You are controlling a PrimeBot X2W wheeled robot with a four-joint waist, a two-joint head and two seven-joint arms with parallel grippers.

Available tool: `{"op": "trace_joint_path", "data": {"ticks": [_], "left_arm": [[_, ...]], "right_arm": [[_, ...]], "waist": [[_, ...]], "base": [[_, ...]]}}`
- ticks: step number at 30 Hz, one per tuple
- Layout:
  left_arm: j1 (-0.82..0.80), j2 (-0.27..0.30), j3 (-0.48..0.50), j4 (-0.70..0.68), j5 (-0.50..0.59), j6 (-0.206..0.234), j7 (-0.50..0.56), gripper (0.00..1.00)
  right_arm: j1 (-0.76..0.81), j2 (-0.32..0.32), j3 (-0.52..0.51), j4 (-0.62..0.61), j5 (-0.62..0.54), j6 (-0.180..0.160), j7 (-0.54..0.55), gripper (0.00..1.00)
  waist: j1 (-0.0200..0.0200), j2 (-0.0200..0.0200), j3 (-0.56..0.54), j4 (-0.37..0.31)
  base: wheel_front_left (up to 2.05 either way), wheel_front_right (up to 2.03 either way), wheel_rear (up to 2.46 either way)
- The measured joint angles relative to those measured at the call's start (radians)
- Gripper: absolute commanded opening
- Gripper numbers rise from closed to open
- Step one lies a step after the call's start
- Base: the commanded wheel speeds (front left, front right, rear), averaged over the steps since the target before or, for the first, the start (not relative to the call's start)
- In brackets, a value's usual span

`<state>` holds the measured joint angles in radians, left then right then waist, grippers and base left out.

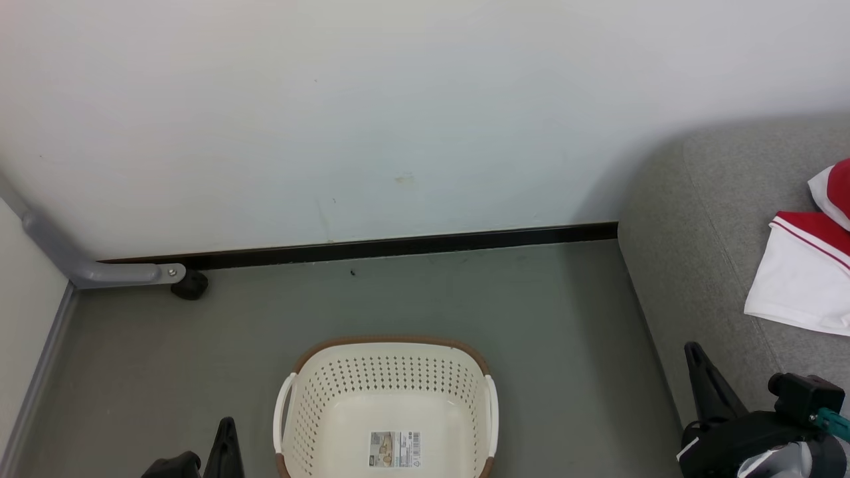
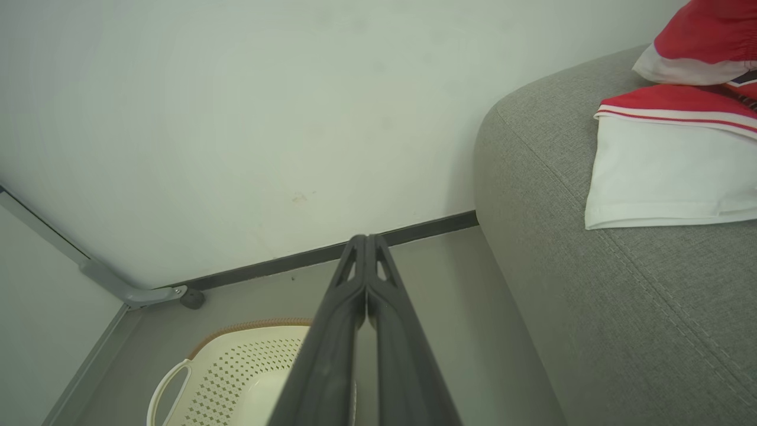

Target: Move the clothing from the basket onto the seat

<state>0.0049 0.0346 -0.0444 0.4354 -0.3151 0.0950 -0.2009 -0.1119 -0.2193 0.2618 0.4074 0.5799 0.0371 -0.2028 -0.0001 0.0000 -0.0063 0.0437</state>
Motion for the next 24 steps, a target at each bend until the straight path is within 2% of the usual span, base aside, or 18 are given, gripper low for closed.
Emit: {"op": "trace_joint_path", "data": {"ticks": [24], "left_arm": [[-0.019, 0.0, 0.035, -0.029, -0.367, -0.062, 0.093, 0.0]], "right_arm": [[0.0, 0.049, -0.114, -0.021, 0.281, 0.023, 0.093, 0.0]], "waist": [[0.0001, 0.0001, 0.002, -0.012]], "base": [[0.0, 0.0, 0.0]]}}
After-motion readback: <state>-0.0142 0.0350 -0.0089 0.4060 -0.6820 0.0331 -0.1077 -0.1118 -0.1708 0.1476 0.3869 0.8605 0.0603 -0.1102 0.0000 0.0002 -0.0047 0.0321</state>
